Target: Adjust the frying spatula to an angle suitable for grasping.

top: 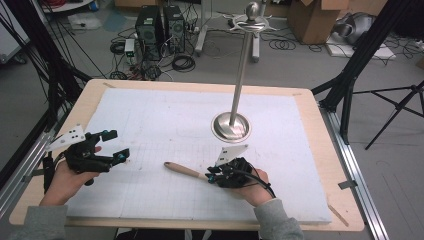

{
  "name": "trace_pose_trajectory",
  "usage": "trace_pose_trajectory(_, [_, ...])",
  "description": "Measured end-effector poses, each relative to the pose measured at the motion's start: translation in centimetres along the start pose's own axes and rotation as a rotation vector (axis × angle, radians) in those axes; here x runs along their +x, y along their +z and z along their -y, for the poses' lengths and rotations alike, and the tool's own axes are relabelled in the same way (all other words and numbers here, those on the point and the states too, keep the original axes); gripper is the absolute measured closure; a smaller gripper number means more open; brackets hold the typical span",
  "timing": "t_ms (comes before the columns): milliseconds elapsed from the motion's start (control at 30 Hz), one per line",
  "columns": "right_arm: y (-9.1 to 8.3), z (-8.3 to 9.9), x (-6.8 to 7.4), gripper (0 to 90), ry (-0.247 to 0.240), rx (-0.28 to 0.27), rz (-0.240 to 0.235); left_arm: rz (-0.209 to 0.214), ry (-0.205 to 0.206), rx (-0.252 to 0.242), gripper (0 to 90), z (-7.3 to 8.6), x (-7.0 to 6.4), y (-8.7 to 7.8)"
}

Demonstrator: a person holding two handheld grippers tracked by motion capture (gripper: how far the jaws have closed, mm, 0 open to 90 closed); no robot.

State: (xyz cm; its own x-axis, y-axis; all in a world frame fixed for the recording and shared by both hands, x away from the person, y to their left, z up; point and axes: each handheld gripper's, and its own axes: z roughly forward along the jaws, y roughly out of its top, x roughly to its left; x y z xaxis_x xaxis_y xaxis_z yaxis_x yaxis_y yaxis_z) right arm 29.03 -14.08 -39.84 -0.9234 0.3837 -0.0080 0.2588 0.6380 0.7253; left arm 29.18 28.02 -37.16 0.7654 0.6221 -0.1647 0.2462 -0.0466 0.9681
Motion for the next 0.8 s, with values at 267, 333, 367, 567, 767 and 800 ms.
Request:
trace_pose_trajectory(267, [-0.5, -0.2, -0.1, 38.3, -0.02, 0.001, 0.018, 0.011, 0.015, -0.01, 9.7, -0.2, -0.1, -0.2])
trace_pose_trajectory(333, [-0.6, -0.1, -0.3, 31.8, -0.016, -0.005, 0.016, 0.015, 0.015, -0.013, 9.6, -0.2, 0.0, -0.2])
trace_pose_trajectory(367, [-0.7, 0.0, -0.4, 27.6, -0.012, -0.009, 0.019, 0.015, 0.016, -0.011, 9.6, -0.2, 0.0, -0.2])
trace_pose_trajectory(567, [-1.1, 0.3, -0.7, 14.7, -0.002, -0.037, -0.002, 0.02, 0.008, -0.02, 9.6, -0.2, 0.0, -0.1])
trace_pose_trajectory(767, [-1.1, 0.5, -0.7, 14.7, -0.007, -0.017, -0.002, 0.028, 0.014, -0.01, 9.6, -0.2, 0.0, 0.3])
trace_pose_trajectory(800, [-1.1, 0.5, -0.7, 14.7, -0.007, -0.014, -0.003, 0.027, 0.01, -0.011, 9.6, -0.1, 0.0, 0.3])
